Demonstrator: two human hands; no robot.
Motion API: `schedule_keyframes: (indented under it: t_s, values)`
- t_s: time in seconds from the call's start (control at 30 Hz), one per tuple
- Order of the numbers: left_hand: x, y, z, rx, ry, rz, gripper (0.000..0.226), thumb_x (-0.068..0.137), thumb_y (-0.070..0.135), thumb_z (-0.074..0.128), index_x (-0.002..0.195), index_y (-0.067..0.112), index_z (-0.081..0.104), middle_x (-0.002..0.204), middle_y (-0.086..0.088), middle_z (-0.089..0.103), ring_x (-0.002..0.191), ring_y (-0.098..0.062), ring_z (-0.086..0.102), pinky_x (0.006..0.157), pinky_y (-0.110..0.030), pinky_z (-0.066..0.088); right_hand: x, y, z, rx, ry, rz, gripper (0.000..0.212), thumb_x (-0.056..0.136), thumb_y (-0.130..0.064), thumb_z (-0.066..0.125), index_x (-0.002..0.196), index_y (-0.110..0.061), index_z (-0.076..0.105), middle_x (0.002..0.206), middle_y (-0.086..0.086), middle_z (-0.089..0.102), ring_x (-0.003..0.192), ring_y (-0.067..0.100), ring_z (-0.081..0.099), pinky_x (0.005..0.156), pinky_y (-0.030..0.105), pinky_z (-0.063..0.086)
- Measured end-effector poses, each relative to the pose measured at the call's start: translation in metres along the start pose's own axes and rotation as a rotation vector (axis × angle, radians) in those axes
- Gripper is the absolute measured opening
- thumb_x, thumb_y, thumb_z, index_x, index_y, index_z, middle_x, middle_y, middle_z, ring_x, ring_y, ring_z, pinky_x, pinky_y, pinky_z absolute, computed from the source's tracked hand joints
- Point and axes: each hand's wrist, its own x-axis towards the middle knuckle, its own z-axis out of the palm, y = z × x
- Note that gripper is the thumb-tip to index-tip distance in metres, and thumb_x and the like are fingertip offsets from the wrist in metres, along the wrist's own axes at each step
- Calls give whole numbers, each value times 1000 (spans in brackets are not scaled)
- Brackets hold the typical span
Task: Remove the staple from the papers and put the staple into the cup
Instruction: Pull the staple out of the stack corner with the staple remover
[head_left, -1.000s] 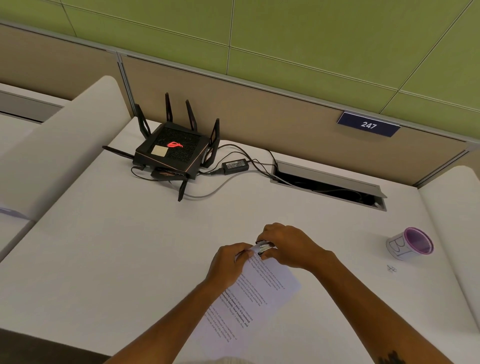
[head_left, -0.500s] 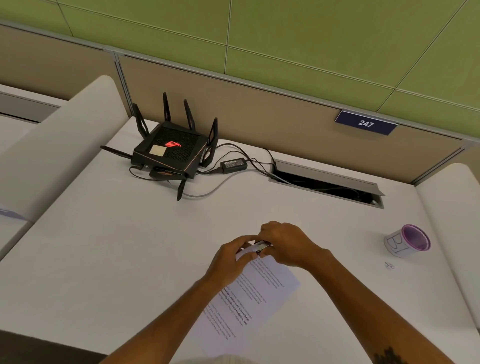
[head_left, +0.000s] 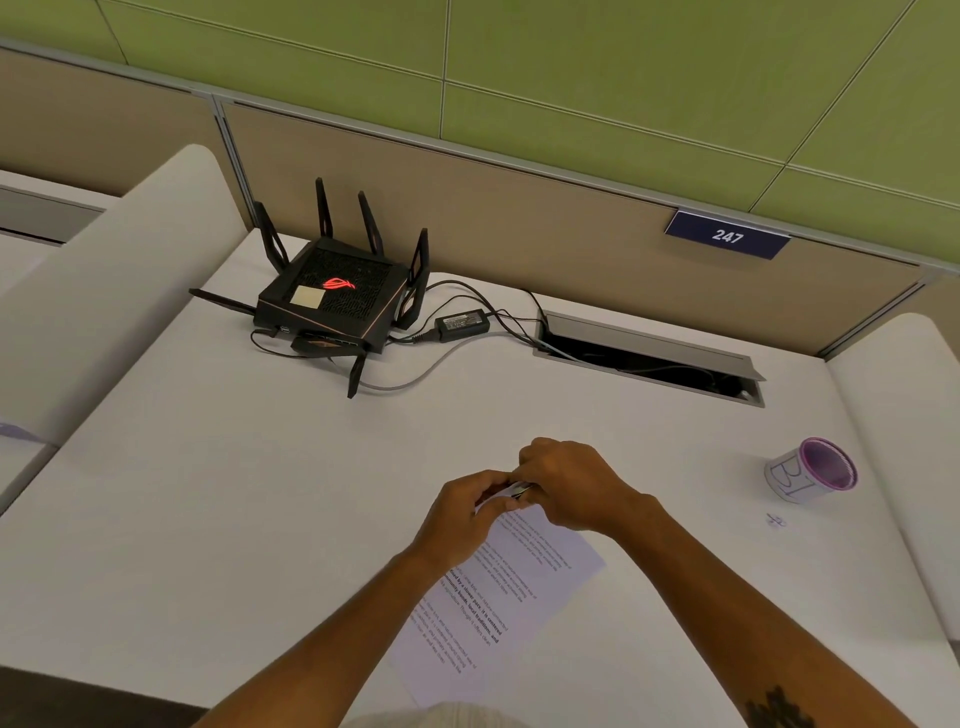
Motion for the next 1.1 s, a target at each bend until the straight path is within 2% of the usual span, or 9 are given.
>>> schedule_keyframes:
  t_s: [0.13, 0.3, 0.43, 0.53, 0.67, 0.73, 0.9, 1.03, 1.1]
  values:
    - [1, -2, 1, 26, 3, -2, 31, 102, 37, 66, 130, 23, 71, 118, 9, 79, 106, -11, 75, 90, -20, 60, 0, 0, -2, 10, -1, -5, 8, 89, -21, 78, 95, -23, 81, 75, -6, 67, 68, 10, 56, 54, 16, 30]
    - [1, 2, -1, -7, -23, -30, 32, 102, 31, 68, 134, 32, 67, 121, 17, 75, 108, 3, 72, 93, -16, 58, 0, 2, -3, 26, 13, -10, 9, 93, -23, 75, 100, -22, 80, 82, -4, 70, 73, 11, 57, 57, 14, 27]
    - [2, -3, -2, -11, -24, -61, 49, 103, 29, 67, 150, 29, 56, 136, 7, 71, 119, -10, 70, 99, -19, 57, -5, 4, -3, 76, 16, 0, 15, 94, -23, 73, 108, -20, 79, 92, -2, 74, 80, 13, 62, 61, 14, 33]
    - [2, -5, -2, -40, 24, -59, 51, 103, 23, 66, 152, 25, 52, 127, 5, 72, 113, -12, 71, 93, -13, 57, -9, 7, -1, 120, 11, 35, 29, 91, -28, 78, 119, -23, 75, 101, -4, 71, 88, 12, 63, 62, 9, 29]
    - [1, -3, -4, -24, 51, -106, 42, 104, 19, 65, 144, 26, 59, 132, 4, 70, 114, -16, 70, 88, -15, 60, -17, 16, 1, 144, -6, 133, 39, 91, -35, 77, 127, -25, 69, 114, -6, 69, 101, 14, 63, 73, 22, 48]
    - [1, -1, -4, -21, 60, -130, 30, 104, 20, 64, 132, 31, 62, 125, 3, 72, 105, -18, 73, 76, -15, 60, -21, 21, 1, 180, -19, 203, 43, 91, -36, 76, 131, -24, 66, 121, -7, 68, 106, 14, 63, 78, 21, 48]
    - [1, 7, -5, -43, 108, -198, 21, 105, 21, 63, 123, 32, 67, 113, 11, 73, 95, -13, 73, 66, -13, 57, -29, 30, 12, 553, 13, 404, 34, 96, -24, 71, 128, -29, 59, 124, -9, 64, 111, 8, 68, 97, 32, 57]
    - [4, 13, -8, -104, 159, -251, 21, 104, 23, 63, 124, 29, 69, 112, 6, 76, 95, -15, 74, 66, -15, 58, -38, 18, 19, 762, 158, 532, 36, 99, -15, 67, 129, -28, 53, 125, -9, 68, 109, -9, 62, 88, 7, 50]
    - [8, 18, -10, -128, 185, -256, 21, 104, 25, 64, 124, 29, 68, 113, 5, 76, 96, -17, 75, 67, -18, 60, -41, 5, 23, 859, 247, 583, 39, 96, -13, 71, 129, -24, 53, 119, -13, 69, 107, -12, 61, 83, 4, 49]
